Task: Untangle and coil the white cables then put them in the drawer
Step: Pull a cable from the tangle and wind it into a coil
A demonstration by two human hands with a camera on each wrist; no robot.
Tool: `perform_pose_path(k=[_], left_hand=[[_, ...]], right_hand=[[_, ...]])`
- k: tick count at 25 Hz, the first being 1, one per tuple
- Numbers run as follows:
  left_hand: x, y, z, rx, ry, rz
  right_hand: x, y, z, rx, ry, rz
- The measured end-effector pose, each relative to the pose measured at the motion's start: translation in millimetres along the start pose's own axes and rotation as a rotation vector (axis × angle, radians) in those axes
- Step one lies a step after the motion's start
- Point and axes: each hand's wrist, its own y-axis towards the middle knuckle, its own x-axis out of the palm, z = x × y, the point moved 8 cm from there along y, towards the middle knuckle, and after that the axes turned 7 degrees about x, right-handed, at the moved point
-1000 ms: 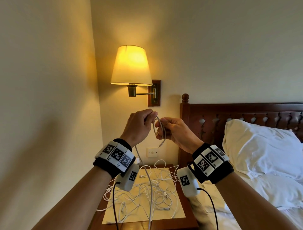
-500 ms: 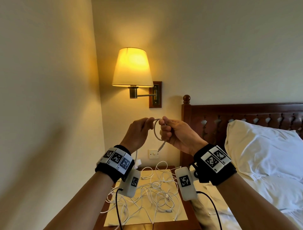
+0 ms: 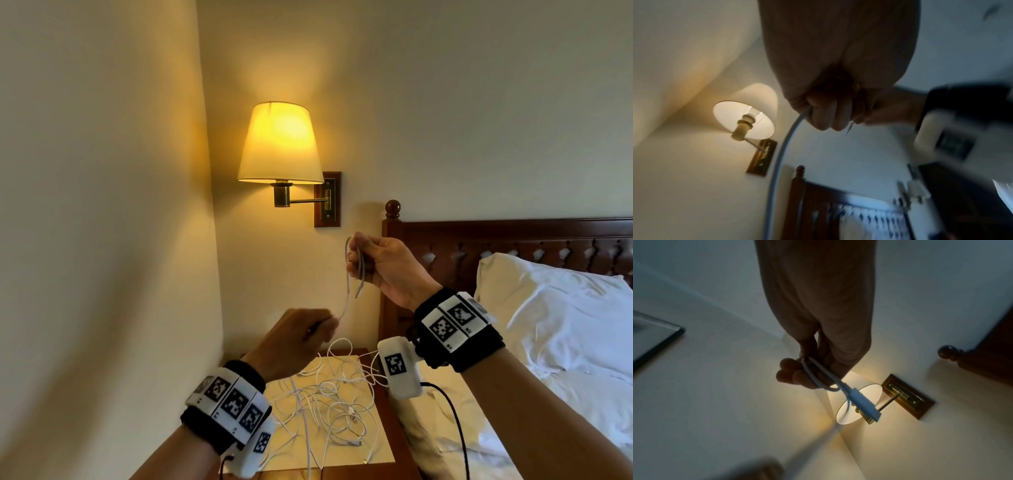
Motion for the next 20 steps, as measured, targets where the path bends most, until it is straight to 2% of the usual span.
perform_pose_path(k=[4, 8, 11, 15, 17, 20], left_hand=[[-35.7, 24.4, 49.6, 0.119, -0.018, 0.075], [-62.6, 36.2, 43.5, 0.143, 0.104, 0.239], [-67.7, 40.5, 38.8, 0.146, 0.234, 0.305], [-74.9, 46.4, 24.2, 0.062, 0.386, 0.331], [-78.7, 46.1, 8.9, 0.02, 0.351, 0.361], [-72.9, 43.5, -6.3, 0.022, 0.197, 0.381]], right_hand=[[12.0, -2.1, -1.3, -0.091, -0.204, 0.026], [16.4, -5.6, -1.6, -0.118, -0.31, 0.003], [18.4, -6.3, 1.1, -0.106, -0.324, -0.017], [23.9, -7.0, 7.5, -0.055, -0.366, -0.062], [26.0, -8.8, 12.6, -0.006, -0.353, -0.108], [28.3, -11.5, 25.4, 0.127, -0.198, -0.194]])
